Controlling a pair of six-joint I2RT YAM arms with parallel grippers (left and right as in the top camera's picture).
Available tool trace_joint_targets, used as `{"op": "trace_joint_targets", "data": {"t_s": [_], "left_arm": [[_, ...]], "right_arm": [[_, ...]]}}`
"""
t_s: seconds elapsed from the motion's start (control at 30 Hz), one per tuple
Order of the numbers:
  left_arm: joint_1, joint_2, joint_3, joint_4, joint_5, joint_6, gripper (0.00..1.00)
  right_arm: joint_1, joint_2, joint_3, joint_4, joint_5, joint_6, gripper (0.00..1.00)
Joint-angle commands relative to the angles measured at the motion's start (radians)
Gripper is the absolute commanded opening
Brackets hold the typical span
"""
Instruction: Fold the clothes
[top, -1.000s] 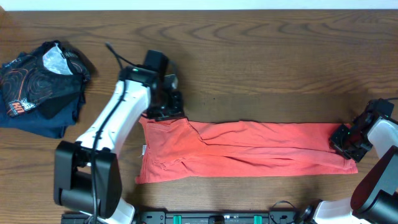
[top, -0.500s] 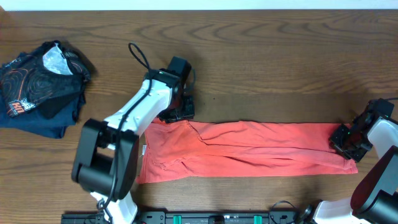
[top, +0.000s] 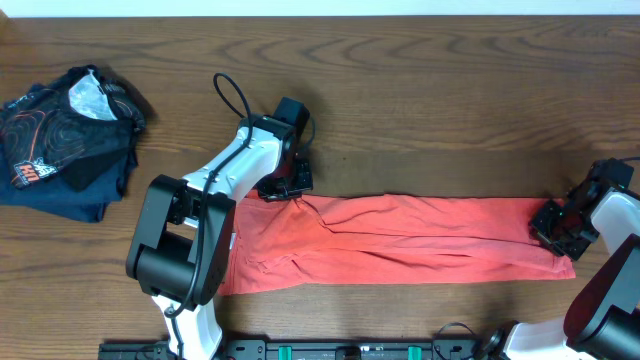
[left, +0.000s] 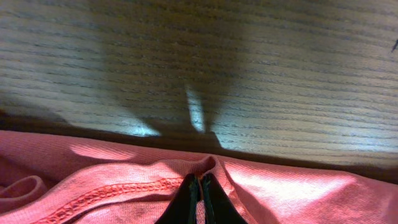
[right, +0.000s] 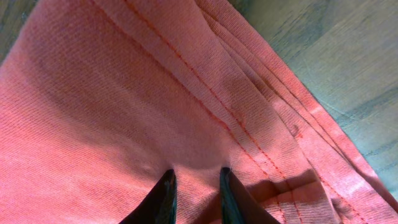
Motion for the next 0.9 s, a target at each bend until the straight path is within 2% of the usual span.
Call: {"op": "trace_joint_targets", "data": {"t_s": [0.0, 0.3, 0.53, 0.73, 0.87], "left_arm": [[-0.001, -0.016, -0.004, 0.000, 0.052, 0.021, 0.06], [-0.009, -0.187, -0.003, -0.024, 0.302, 0.150, 0.06], [-0.091, -0.230, -0.011, -0.135, 0.304, 0.151, 0.06], [-0.214, -0.228, -0.069, -0.110, 0.296, 0.150, 0.06], [-0.286, -0.228, -0.103, -0.078, 0.196, 0.117, 0.06]], "right_arm": [[0.009, 0.037, -0.038, 0.014, -0.002, 0.005, 0.23], [0.009, 0.037, -0.038, 0.014, -0.001, 0.005, 0.23], [0.009, 0.037, -0.038, 0.014, -0.001, 0.005, 0.23], [0.009, 0.037, -0.038, 0.013, -0.002, 0.005, 0.23], [0.009, 0.037, -0.038, 0.010, -0.002, 0.005, 0.23]]}}
